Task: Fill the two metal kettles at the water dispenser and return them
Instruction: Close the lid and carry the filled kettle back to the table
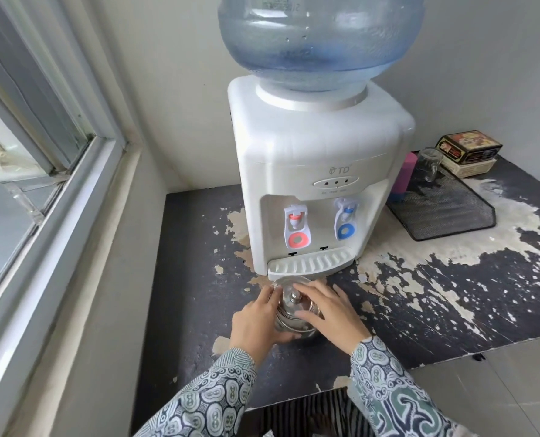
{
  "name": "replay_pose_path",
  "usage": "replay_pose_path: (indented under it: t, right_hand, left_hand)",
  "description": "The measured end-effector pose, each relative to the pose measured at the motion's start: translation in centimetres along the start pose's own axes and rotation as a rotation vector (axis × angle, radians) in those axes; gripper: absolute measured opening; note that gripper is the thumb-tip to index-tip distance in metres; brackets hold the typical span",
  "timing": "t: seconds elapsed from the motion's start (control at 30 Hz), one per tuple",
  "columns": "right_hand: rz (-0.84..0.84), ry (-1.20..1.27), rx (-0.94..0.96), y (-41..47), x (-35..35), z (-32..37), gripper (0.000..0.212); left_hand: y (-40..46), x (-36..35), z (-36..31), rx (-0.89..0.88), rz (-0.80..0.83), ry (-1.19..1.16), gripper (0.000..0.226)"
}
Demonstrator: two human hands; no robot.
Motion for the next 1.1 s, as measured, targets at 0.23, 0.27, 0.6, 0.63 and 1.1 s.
replay_pose_path:
  t: [0.23,0.27,0.6,0.63,1.1]
  right_hand:
    - [-0.056,0.025,0.066,-0.8,0.2,0.2,0.092]
    - [-0.081,0.049,0.067,-0.4,0.5,0.6,0.089]
    - [-0.121,0.210,-0.118,3.4,1.9,1.6,0.061]
    - [-0.118,0.280,-0.117,3.5,1.8,1.6,0.058]
    - [-0.263,0.866,-0.411,-0.6,1.5,-2.2,0.027]
  left_hand:
    - [-0.1,1.1,0.2,-0.063,0.021,-0.049,0.091]
    - [0.0,1.2,0.4,-0.065,0.014,-0.079,0.088]
    - [1.6,2.9,2.5,-0.029,-0.033,-0.265,0.060]
    - [1.8,2.7,2.8,-0.033,-0.009,-0.366,0.062]
    - [3.8,1.7,1.6,-0.089,0.070,-0.935,0.060]
Point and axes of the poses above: each hand's wrist, its own y-axis towards the middle knuckle, its own x-axis out of the back of the hand, z = x × y, the point moved 8 cm from there along y, towards the middle knuckle, and after that the axes turned 13 degrees about y, right-handed, at the moved point
